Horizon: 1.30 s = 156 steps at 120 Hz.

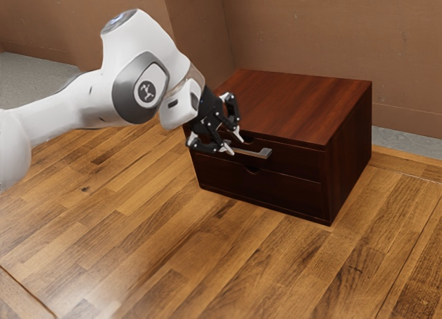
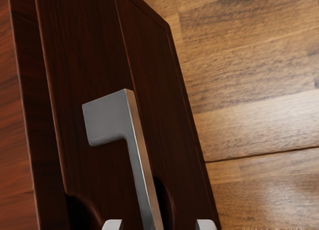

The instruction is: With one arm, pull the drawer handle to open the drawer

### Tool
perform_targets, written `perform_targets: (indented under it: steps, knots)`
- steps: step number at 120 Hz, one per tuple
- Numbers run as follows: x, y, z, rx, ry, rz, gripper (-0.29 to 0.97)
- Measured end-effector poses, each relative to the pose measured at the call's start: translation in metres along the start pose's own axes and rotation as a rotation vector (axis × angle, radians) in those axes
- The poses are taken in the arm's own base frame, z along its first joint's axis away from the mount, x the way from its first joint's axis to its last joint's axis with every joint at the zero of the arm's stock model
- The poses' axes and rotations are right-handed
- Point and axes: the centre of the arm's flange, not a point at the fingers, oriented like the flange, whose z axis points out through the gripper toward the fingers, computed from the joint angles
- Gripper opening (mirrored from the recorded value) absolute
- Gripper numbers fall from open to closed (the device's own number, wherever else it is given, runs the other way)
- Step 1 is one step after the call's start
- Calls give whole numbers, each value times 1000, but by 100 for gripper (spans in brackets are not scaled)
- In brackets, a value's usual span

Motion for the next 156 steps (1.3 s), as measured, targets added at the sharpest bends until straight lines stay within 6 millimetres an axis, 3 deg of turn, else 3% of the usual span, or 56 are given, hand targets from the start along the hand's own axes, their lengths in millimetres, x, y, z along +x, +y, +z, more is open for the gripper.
perform_targets:
  steps: [38,52,109,156]
  knots:
    - [-6,2,24,-30,9,23,9]
    - [-4,5,23,-33,8,33,4]
    - [27,103,-22,32,-30,48,-4]
    - [48,154,-36,48,-4,60,-4]
